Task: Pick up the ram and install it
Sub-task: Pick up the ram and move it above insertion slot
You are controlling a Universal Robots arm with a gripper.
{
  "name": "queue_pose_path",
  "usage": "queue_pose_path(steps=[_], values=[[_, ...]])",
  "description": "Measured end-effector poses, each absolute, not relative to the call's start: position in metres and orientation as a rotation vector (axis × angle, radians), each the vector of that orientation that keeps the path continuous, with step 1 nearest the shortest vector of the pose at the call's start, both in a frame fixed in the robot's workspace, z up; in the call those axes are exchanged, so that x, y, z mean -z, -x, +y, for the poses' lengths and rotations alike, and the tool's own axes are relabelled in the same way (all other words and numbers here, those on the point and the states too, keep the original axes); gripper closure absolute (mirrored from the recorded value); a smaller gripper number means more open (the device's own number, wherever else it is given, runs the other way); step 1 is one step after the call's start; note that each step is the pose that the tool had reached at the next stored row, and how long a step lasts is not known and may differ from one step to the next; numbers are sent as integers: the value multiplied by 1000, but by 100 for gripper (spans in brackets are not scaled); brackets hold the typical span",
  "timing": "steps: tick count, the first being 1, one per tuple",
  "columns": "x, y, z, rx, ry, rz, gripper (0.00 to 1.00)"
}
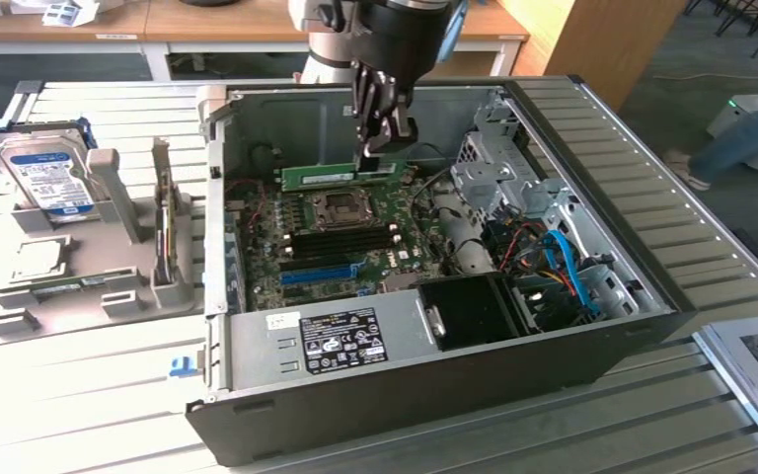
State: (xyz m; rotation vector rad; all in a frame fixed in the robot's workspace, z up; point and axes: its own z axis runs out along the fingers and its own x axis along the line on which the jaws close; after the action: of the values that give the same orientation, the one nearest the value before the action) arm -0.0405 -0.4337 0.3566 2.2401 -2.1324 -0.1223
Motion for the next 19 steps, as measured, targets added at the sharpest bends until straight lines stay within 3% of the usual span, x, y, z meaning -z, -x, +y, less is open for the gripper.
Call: queue_pose_path(steps=[19], values=[[-356, 38, -419, 122, -2241, -2133, 88]])
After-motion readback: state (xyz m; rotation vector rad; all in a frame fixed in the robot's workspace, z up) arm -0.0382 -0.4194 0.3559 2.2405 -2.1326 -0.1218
